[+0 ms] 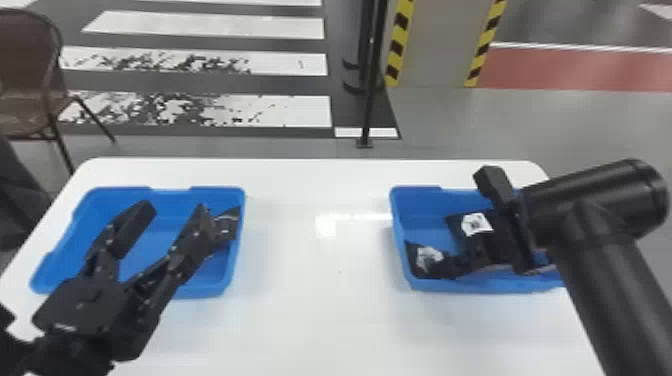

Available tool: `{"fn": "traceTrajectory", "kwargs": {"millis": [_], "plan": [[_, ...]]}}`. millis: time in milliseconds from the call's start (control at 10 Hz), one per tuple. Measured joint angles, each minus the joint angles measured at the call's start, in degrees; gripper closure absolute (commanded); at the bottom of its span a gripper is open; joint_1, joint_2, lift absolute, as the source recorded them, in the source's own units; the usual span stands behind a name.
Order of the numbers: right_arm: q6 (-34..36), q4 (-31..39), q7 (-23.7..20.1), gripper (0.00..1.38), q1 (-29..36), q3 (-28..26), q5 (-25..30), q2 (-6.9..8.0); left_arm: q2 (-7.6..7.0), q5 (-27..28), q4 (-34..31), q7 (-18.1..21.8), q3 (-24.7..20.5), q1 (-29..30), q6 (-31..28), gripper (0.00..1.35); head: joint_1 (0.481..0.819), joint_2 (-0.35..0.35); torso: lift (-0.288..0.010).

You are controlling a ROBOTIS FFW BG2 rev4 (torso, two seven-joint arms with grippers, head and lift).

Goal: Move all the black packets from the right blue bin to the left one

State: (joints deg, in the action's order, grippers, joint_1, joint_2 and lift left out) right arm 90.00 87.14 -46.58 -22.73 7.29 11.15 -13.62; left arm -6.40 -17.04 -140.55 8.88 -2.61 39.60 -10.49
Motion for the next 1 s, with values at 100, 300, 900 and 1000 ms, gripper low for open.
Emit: {"fn": "traceTrajectory", "kwargs": {"millis": [100,300,900,1000], "plan": [[0.0,0.4,0.1,1.12,0.3,-0.5,-0.2,0.02,0.05,-0.1,0.2,0.0,-0.1,0.1,0.4,0.47,0.695,-0.053,-0.140],[0.0,2.8,1.4,1.13,3.0,-4.0,-0.4,0.23,0.12,-0.2,0.3,0.0,-0.3,0.4,1.3,0.47,0.695,-0.068,-0.140],[0.0,24.7,9.4,1.13,16.9,-20.9,-11.3,0.79,1.04,-0.1,0.3,0.0,-1.4,1.9,4.4,0.48,0.695,-0.124,-0.140],[0.0,26.5,10.4,1.13,18.1,-21.9,-14.9,0.79,1.04,0.1,0.3,0.0,-1.3,1.9,4.9,0.47,0.695,-0.114,-0.140]]}}
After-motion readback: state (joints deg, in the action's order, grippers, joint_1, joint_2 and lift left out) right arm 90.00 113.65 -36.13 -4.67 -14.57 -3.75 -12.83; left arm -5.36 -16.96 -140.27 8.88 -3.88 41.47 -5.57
